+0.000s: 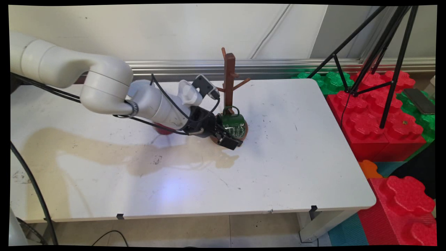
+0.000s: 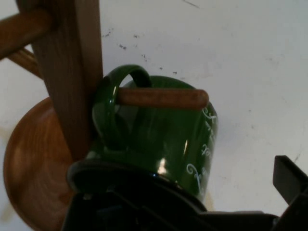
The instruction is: Pick up the green mug from the rack
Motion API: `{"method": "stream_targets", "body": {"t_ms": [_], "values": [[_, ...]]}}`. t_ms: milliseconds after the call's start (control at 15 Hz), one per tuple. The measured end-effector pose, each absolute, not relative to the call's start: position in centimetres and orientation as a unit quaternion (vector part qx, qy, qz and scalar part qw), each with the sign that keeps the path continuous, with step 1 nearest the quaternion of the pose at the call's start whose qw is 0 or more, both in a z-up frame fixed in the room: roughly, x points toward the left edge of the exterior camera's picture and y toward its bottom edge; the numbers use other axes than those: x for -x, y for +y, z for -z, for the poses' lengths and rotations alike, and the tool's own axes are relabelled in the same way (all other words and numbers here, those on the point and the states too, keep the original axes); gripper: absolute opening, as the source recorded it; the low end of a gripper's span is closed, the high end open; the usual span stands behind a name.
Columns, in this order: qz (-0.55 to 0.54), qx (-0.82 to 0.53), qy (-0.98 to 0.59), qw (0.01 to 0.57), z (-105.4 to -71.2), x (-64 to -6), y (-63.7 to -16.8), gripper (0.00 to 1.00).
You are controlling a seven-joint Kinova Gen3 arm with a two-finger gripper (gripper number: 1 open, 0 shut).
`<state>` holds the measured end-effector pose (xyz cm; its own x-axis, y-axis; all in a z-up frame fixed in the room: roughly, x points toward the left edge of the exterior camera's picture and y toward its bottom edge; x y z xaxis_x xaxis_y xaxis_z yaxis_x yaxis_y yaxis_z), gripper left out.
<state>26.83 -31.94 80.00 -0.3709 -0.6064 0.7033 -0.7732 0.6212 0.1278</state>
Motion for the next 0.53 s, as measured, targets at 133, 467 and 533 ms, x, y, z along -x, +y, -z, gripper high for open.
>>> {"method": "stream_targets", "body": {"t_ms": [133,467,533], "values": [[-0.109,-0.423,-0.817,0.376,-79.62,-26.5,-32.08,1.0],[-0.11,-0.422,-0.815,0.382,-79.39,-26.3,-32.06,0.0],[-0.111,-0.421,-0.815,0.383,-79.4,-26.31,-32.02,0.0]]}}
